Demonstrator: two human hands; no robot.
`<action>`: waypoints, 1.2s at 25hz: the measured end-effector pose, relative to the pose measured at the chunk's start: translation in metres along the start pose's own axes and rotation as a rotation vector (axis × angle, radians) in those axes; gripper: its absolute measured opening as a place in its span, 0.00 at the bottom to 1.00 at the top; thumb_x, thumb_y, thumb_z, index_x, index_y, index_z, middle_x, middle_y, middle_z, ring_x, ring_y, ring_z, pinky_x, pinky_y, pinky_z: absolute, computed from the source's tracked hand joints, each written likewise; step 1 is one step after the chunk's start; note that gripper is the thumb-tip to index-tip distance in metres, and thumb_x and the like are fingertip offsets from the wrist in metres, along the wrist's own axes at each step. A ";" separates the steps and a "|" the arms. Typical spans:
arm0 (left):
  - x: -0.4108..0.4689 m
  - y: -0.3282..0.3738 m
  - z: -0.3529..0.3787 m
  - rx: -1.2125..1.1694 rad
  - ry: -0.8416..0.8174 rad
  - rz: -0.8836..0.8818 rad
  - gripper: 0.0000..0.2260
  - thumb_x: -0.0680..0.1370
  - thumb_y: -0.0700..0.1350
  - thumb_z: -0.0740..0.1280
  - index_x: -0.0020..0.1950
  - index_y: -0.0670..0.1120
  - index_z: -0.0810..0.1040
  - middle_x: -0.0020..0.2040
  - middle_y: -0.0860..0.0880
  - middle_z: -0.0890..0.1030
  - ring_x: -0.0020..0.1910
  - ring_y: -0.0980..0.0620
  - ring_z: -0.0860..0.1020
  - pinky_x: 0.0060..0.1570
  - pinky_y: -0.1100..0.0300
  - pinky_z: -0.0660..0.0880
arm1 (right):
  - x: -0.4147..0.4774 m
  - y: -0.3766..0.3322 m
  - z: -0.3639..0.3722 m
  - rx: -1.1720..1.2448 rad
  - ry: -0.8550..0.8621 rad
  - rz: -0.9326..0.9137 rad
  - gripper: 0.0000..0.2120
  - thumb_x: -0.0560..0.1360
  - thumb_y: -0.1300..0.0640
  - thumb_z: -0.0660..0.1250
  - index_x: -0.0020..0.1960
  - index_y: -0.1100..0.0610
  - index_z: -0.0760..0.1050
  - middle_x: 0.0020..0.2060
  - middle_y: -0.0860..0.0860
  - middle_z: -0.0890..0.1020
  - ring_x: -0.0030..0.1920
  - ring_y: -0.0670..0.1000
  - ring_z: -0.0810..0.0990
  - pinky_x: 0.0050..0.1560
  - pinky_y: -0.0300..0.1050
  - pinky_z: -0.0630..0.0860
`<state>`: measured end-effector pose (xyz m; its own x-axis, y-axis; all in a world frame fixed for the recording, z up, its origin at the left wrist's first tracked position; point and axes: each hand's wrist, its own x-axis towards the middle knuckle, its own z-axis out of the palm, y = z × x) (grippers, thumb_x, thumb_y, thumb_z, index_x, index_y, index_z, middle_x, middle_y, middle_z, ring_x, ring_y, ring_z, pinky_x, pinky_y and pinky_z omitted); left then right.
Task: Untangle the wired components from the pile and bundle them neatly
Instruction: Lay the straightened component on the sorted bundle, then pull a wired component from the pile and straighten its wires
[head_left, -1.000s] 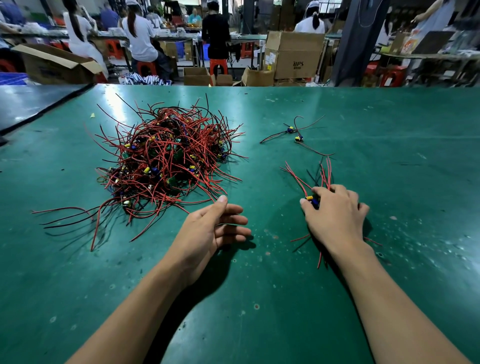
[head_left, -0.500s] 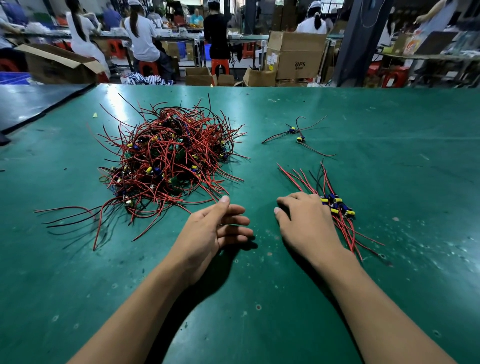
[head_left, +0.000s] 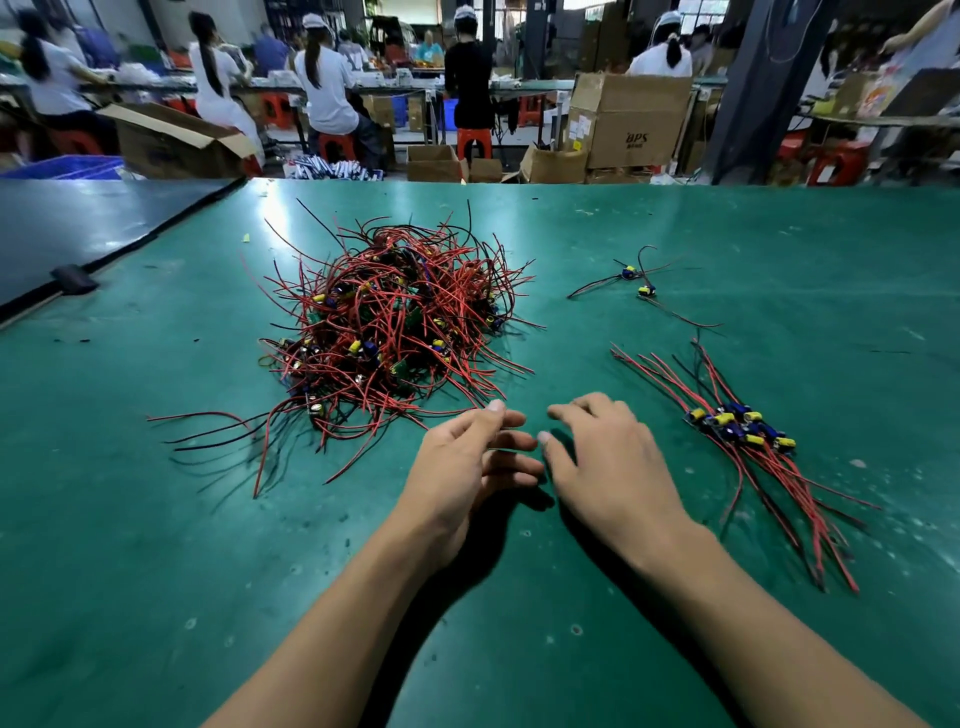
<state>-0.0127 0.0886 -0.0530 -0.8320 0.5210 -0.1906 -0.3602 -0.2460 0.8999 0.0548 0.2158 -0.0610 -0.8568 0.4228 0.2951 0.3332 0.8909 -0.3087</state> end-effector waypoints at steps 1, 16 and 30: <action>0.002 0.000 -0.001 -0.002 0.052 0.040 0.08 0.81 0.43 0.62 0.48 0.39 0.78 0.35 0.43 0.80 0.26 0.50 0.78 0.27 0.62 0.76 | -0.001 -0.013 0.008 0.052 -0.043 -0.078 0.15 0.78 0.52 0.63 0.63 0.52 0.78 0.57 0.51 0.78 0.60 0.56 0.73 0.58 0.50 0.71; 0.023 0.009 -0.045 0.239 0.729 0.340 0.04 0.77 0.40 0.65 0.46 0.49 0.73 0.38 0.54 0.78 0.30 0.62 0.76 0.33 0.67 0.72 | 0.103 -0.111 0.069 0.337 -0.049 0.042 0.22 0.75 0.38 0.68 0.64 0.47 0.79 0.59 0.49 0.80 0.60 0.55 0.78 0.51 0.49 0.74; 0.005 0.005 -0.018 0.255 0.256 0.268 0.06 0.80 0.40 0.65 0.44 0.41 0.77 0.33 0.45 0.79 0.23 0.51 0.76 0.24 0.60 0.74 | 0.036 -0.020 -0.030 1.370 -0.186 0.279 0.16 0.72 0.42 0.71 0.46 0.56 0.84 0.35 0.45 0.82 0.32 0.44 0.76 0.29 0.35 0.70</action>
<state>-0.0261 0.0751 -0.0570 -0.9709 0.2394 0.0003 -0.0289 -0.1183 0.9926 0.0290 0.2178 -0.0172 -0.9017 0.4322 -0.0098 -0.0509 -0.1287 -0.9904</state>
